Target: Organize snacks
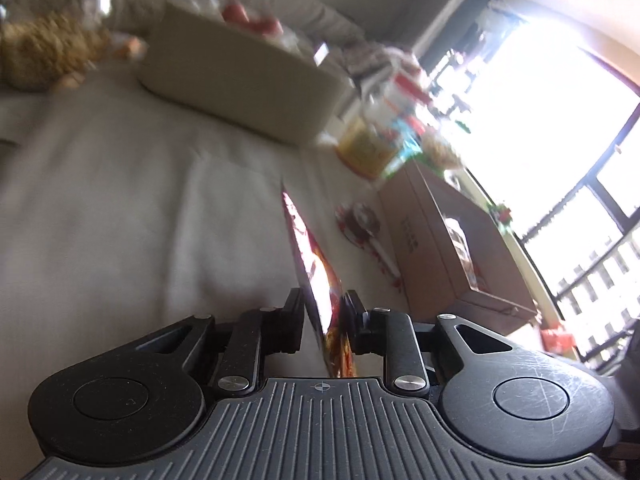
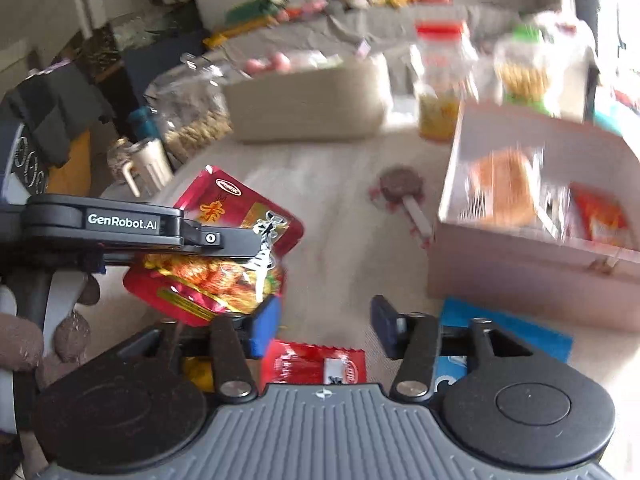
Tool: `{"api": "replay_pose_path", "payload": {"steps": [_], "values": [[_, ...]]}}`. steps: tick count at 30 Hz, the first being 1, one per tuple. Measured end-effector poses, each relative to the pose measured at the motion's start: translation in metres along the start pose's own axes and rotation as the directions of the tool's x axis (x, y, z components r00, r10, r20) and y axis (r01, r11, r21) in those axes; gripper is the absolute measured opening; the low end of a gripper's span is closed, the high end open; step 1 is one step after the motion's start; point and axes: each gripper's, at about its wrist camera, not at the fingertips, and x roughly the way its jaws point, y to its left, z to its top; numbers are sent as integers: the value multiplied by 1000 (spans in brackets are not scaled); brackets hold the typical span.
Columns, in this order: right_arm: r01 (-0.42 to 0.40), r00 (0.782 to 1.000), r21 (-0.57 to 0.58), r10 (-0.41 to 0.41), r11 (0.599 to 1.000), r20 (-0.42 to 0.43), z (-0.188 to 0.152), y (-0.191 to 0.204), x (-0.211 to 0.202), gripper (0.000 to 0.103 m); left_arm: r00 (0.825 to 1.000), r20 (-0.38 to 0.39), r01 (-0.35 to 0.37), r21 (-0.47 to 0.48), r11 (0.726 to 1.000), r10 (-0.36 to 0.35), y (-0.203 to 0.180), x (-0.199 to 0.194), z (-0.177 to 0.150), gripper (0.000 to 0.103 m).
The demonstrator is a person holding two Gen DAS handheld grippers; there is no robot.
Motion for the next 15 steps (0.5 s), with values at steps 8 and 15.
{"api": "replay_pose_path", "payload": {"steps": [8, 15], "values": [[-213, 972, -118, 198, 970, -129, -20, 57, 3, 64, 990, 68, -127, 2, 992, 126, 23, -71, -17, 26], [-92, 985, -203, 60, 975, -159, -30, 53, 14, 45, 989, 69, -134, 62, 989, 130, 21, -90, -42, 26]]}}
